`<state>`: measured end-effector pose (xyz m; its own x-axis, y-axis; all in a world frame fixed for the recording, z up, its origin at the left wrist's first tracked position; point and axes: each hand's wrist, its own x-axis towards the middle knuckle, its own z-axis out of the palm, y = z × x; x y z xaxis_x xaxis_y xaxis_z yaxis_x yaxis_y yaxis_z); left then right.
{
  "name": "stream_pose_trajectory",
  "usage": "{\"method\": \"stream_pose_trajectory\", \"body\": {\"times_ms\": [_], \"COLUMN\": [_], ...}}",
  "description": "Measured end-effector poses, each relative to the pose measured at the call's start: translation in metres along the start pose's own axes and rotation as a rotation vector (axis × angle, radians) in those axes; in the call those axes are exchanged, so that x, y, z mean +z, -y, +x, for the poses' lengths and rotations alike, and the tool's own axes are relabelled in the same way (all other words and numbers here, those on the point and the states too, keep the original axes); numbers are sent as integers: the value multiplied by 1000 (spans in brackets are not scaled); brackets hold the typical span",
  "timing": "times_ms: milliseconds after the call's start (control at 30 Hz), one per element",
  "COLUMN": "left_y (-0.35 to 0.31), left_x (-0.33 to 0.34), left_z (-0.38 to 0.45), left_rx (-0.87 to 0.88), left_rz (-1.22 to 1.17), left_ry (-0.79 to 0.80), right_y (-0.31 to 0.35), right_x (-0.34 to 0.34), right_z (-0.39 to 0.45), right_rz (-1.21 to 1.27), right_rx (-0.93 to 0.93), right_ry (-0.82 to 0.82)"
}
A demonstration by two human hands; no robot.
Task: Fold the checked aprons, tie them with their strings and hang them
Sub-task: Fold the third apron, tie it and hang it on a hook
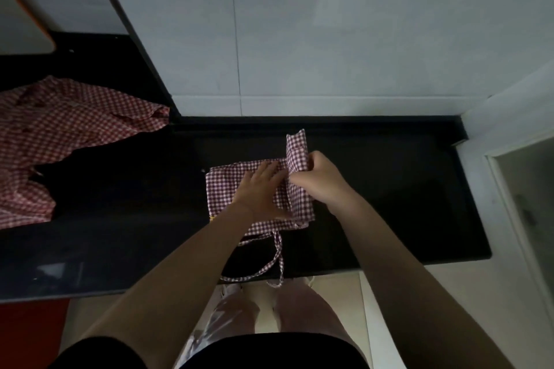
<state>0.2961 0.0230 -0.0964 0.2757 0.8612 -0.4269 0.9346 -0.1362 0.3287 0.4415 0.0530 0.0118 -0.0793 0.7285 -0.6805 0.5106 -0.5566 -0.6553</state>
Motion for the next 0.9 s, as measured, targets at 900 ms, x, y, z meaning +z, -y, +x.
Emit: {"method": "stream_pose_trajectory", "body": {"times_ms": [900], "left_y": [93], "left_x": [1], "left_z": [-81], "left_rx": [-473], "left_rz": [-854], "left_ry": [-184], "right_y": [-14], "right_x": [133], "right_z": [18], "right_rz": [-158], "right_rx": [-97], "right_ry": [21]}}
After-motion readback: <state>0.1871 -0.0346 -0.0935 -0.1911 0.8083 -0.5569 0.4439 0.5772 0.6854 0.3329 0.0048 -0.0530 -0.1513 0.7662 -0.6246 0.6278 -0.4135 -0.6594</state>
